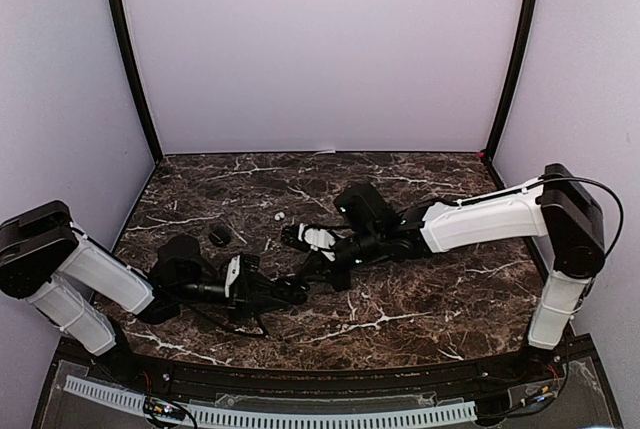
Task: Insert the wireless bluetooth earbuds into the charging case
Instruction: Adjust the right earbud in the right side groove of the charging case, then close the charging case with the earbuds.
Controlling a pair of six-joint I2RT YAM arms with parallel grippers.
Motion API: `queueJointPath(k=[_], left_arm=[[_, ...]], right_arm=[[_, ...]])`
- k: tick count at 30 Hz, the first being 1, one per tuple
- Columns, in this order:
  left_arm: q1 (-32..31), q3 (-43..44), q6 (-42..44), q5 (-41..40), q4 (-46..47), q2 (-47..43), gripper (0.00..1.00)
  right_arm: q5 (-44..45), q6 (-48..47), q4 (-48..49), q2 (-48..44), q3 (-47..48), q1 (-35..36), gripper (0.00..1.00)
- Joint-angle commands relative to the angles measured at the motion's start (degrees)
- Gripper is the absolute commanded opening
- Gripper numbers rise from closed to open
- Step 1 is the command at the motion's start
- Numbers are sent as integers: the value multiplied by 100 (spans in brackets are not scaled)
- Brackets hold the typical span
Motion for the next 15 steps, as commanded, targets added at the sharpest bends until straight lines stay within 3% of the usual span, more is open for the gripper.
queueJointPath(k=[1, 10, 15], left_arm=[[-31, 119, -90, -63, 159, 9, 10], [-22, 343, -170, -322, -308, 138, 10], [-22, 336, -196, -367, -310, 116, 10]], right_arm=[[-921, -251, -171, 13, 340, 176, 0], [-1043, -306, 666, -1407, -1118, 201, 0], [174, 120, 957, -1915, -1793, 28, 0]])
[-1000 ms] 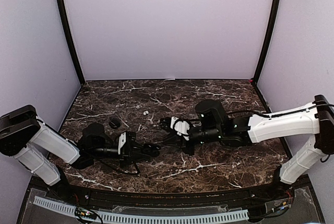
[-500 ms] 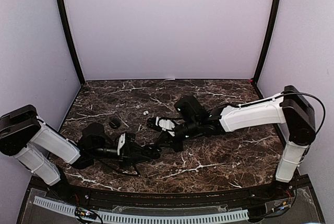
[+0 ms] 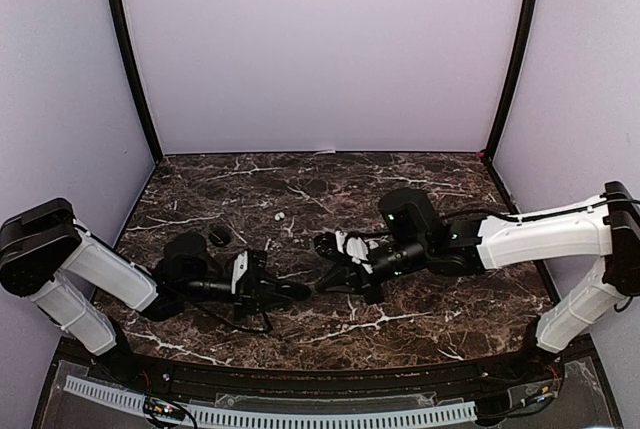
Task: Insert the wireless bluetooth earbuds into the charging case
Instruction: Close the charging case with the earbuds, then place the charging case with the earbuds at the center of the board.
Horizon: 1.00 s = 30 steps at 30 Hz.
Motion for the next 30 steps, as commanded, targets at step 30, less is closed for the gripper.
queueJointPath(k=[30], left_arm=[[2352, -345, -4217, -1900, -3758, -2397, 16]], right_arm=[[4410, 3265, 1537, -1284, -1864, -2142, 0]])
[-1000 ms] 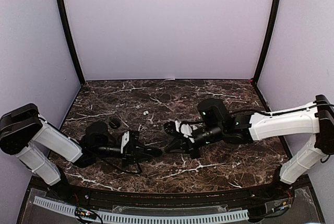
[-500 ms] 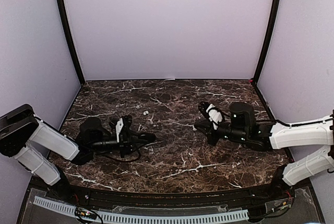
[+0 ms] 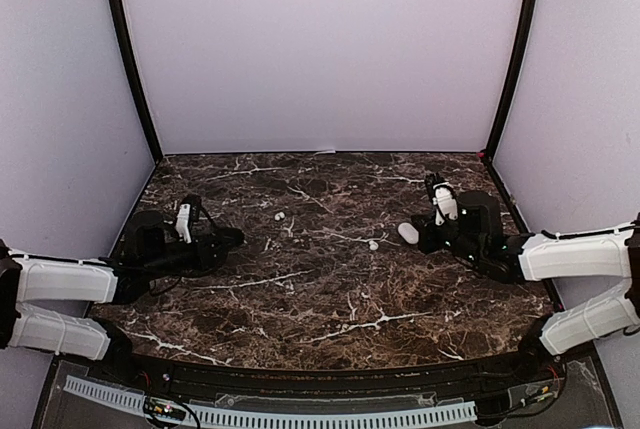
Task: Insert the wireless bluetooth earbuds into the charging case
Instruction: Place the charging case with the earbuds at the center of the board.
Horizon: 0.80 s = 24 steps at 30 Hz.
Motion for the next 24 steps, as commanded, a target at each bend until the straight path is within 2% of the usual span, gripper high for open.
queueJointPath(k=[1, 5, 11, 16, 19, 24], left_arm=[[391, -186, -703, 197, -1199, -228, 16], [782, -314, -953, 338, -1194, -251, 16], [1335, -351, -1184, 835, -1022, 140, 16], [1489, -243, -1255, 1056, -1083, 522, 17], [1512, -202, -1301, 965, -1219, 597, 27], [1509, -153, -1288, 599, -1669, 428, 55]], right_arm=[[319, 404, -516, 252, 582, -43, 0], [746, 554, -892, 303, 850, -59, 0], [791, 599, 112, 44, 194, -61, 0], [878, 557, 365, 82, -57, -60, 0], [777, 556, 330, 275, -45, -60, 0], [595, 561, -279, 793, 430, -133, 10]])
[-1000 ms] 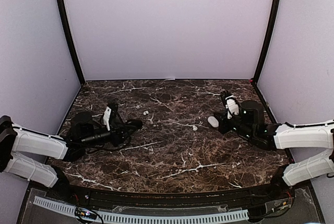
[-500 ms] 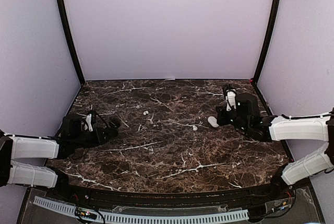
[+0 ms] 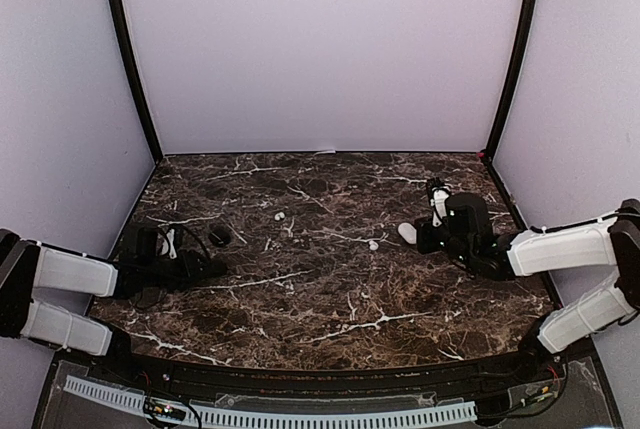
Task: Insert the wireless bluetooth earbuds into the charging case
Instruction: Place the charging case with the earbuds at the center of the board, then pick up the charging case from the center of the board.
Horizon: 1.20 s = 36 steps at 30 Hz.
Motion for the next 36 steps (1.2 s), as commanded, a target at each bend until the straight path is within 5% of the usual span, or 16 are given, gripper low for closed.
queueJointPath(k=[1, 5, 8, 12, 26, 36], left_arm=[[32, 80, -42, -323, -545, -265, 62], [32, 128, 54, -818, -1121, -804, 92], [32, 243, 258, -1043, -1515, -1356, 96], [36, 408, 390, -1244, -1871, -1962, 95], [28, 30, 215, 519, -364, -1588, 80], [27, 63, 388, 513, -483, -1715, 79]], right_arm=[[-273, 39, -320, 437, 425, -149, 13], [-813, 99, -640, 776, 672, -429, 40], [-1175, 165, -792, 917, 792, -664, 57], [-1546, 134, -1225, 1254, 1200, -918, 68], [-1198, -350, -2232, 2389, 2120, -936, 57], [-1079, -448, -2317, 2574, 2245, -918, 43]])
